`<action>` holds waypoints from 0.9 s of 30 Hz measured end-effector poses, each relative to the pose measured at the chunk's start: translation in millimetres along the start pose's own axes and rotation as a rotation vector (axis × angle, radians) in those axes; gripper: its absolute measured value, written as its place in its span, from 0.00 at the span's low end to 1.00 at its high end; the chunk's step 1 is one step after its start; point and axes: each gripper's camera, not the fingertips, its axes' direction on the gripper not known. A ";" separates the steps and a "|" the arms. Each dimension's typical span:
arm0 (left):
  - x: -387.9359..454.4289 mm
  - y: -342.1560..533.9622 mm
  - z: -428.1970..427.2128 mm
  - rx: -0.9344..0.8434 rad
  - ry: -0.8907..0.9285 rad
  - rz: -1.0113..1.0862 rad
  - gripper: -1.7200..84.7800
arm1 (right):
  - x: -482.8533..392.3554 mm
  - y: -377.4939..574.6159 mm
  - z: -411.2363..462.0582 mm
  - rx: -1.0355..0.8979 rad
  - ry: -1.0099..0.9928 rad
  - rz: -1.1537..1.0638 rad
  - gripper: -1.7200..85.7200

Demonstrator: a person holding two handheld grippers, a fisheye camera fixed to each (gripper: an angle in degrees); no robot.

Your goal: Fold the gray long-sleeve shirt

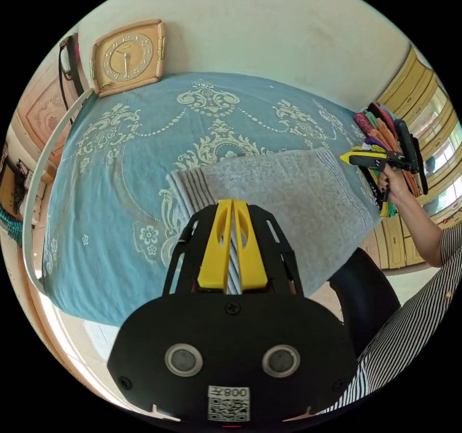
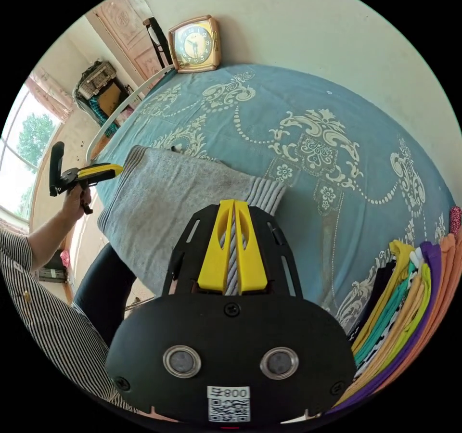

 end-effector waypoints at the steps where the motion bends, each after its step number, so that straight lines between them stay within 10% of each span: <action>1: -0.5 18.3 -5.3 0.001 0.033 -0.011 0.02 | -8.4 22.7 -14.1 0.003 -0.032 -0.008 0.02; 27: -134.8 191.7 3.4 0.064 0.252 -0.449 0.06 | -66.8 96.6 -68.7 -0.138 -0.041 0.121 0.03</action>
